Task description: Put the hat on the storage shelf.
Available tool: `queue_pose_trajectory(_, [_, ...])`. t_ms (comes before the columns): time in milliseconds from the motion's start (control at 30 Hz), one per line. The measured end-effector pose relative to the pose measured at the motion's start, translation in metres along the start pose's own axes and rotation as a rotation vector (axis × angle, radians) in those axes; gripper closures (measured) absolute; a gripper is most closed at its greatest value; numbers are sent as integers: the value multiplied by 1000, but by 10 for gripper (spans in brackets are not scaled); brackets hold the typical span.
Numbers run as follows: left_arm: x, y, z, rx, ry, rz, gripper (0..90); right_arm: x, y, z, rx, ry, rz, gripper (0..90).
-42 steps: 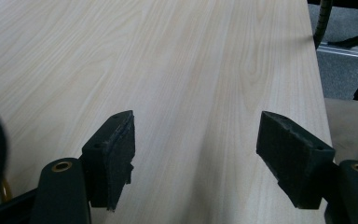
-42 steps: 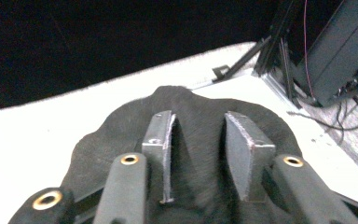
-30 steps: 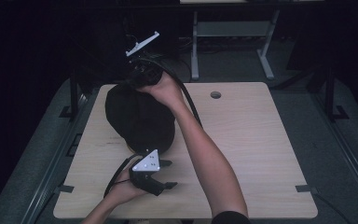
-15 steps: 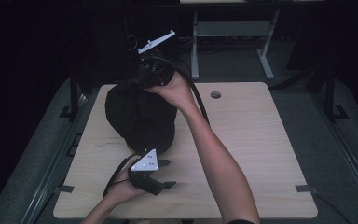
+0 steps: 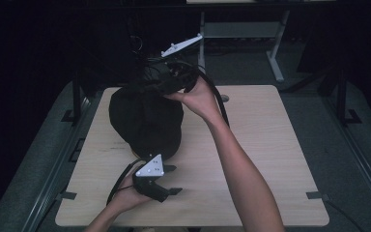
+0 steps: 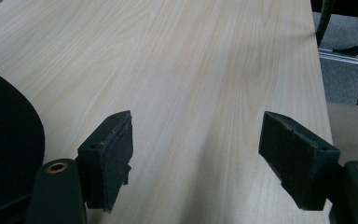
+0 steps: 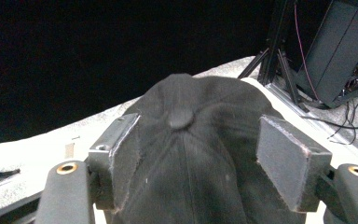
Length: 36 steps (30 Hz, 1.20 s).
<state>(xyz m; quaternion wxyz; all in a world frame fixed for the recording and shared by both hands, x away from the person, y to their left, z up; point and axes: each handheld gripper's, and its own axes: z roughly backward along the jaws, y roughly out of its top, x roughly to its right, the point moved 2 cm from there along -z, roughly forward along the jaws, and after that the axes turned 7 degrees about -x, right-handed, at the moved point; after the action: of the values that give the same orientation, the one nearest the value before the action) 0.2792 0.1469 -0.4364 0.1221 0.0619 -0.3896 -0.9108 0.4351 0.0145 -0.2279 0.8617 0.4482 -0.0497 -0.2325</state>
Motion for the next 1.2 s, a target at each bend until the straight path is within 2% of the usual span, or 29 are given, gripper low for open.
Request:
queue_pose_trajectory(200, [0,0,-1,0,1,0,250,3,-13,13,14,-10,-8,291])
queue_pose_trajectory(867, [1,0,-3,2,-8,5,244,15,-48,51,4,-58,-42,274])
queue_pose_trajectory(1200, [0,-1,-4,-5,-8,11,243,23,-74,66,2,-74,-86,267])
